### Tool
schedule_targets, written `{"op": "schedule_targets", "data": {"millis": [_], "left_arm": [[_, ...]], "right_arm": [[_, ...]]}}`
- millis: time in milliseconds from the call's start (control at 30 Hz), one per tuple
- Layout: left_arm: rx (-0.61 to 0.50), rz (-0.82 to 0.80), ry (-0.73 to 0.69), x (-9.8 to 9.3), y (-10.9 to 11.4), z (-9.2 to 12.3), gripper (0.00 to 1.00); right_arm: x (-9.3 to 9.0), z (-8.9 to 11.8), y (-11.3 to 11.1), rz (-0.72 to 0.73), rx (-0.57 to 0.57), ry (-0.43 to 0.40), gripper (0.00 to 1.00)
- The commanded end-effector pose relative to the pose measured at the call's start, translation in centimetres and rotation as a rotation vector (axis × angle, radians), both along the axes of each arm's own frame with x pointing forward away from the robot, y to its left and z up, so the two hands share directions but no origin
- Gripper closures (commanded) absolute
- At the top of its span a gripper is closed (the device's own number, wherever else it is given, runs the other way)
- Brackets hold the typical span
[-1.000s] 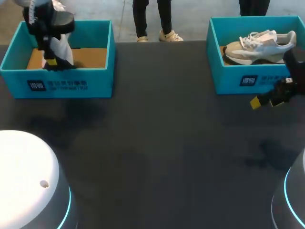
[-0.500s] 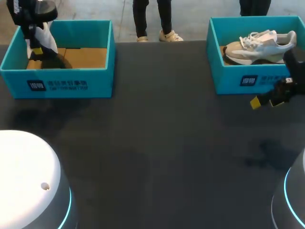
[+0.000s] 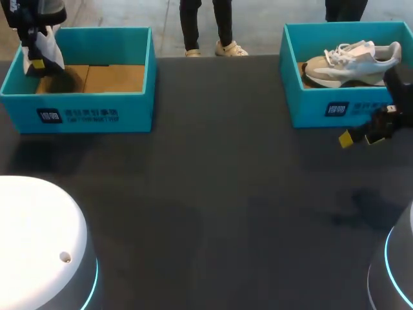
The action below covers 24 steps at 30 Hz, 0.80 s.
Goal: Take the shoe out of the shoebox, open the shoe tongue, remove and reinsert the insole, then place the shoe into the shoebox
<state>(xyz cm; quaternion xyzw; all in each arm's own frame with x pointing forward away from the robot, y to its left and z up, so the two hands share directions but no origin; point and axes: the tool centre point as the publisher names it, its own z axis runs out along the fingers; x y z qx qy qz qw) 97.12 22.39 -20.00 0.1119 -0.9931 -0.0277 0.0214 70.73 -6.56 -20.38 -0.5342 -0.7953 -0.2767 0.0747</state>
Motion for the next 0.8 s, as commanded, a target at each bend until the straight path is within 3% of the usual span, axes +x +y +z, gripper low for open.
{"op": "schedule_targets", "data": {"millis": [33, 667, 800], "left_arm": [[-0.005, -0.002, 0.011, 0.5, 0.2, 0.1, 1.0], [-0.005, -0.002, 0.011, 0.5, 0.2, 0.1, 1.0], [-0.016, -0.097, -0.025, 0.2, 1.3, 0.9, 1.0]], "right_arm": [[-0.1, 0.0, 0.0, -0.001, -0.001, -0.001, 0.0], [-0.1, 0.0, 0.0, -0.001, -0.001, -0.001, 0.0], [-0.1, 0.0, 0.0, -0.001, -0.001, -0.001, 0.0]]}}
